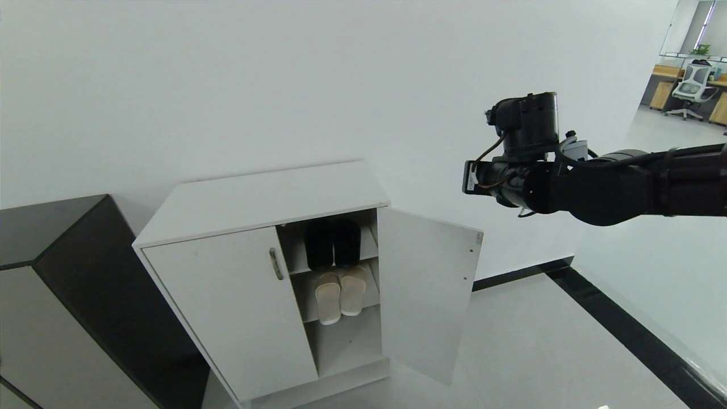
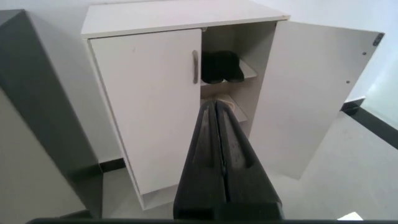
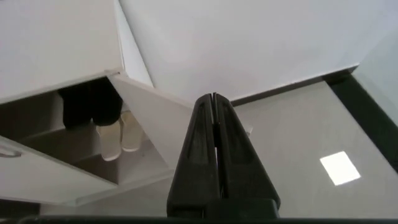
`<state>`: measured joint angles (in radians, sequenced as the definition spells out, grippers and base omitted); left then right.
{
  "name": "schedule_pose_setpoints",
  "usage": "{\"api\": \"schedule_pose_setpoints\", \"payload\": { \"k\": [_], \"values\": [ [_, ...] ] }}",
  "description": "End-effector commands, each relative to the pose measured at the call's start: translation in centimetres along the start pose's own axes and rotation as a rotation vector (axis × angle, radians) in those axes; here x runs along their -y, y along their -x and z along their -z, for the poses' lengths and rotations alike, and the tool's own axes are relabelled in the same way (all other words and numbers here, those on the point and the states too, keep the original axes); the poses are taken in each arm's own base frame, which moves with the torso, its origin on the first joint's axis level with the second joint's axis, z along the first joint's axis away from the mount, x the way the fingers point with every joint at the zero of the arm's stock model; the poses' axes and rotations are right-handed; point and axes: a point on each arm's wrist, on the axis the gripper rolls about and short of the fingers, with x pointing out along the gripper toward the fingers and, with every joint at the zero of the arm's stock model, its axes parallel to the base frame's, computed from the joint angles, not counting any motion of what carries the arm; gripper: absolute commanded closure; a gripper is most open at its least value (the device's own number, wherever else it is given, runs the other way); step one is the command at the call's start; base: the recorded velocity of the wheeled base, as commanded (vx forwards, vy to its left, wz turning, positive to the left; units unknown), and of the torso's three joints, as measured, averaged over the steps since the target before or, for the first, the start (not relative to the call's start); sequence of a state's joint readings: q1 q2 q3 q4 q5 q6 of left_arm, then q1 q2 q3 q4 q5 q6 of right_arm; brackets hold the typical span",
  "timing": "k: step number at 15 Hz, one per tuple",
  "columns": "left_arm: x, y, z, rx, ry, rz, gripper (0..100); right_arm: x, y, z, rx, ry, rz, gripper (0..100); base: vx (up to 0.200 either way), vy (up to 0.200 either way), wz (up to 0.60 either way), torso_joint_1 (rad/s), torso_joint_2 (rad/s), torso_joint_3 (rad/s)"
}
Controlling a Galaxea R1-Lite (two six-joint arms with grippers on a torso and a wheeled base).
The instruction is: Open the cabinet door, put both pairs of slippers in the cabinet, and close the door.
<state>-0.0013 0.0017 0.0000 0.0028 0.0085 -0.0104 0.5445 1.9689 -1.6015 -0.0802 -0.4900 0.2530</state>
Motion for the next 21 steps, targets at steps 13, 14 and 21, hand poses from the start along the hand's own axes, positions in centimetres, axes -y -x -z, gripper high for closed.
{"api": "schedule_pose_setpoints", "payload": {
  "k": [13,14,21],
  "values": [
    [0.0,0.0,0.0,0.000,0.000,0.000,100,2.3,-10.6,5.2,-0.079,-0.011,0.018,100,0.000,0.000,0.00,0.000,0.00,0.000],
    [0.0,0.0,0.0,0.000,0.000,0.000,100,2.4,-11.1,5.6,-0.081,-0.012,0.018,100,0.000,0.000,0.00,0.000,0.00,0.000],
    [0.0,0.0,0.0,0.000,0.000,0.000,100,2.9,-13.3,8.1,-0.103,-0.005,0.037,100,0.000,0.000,0.00,0.000,0.00,0.000]
  ]
}}
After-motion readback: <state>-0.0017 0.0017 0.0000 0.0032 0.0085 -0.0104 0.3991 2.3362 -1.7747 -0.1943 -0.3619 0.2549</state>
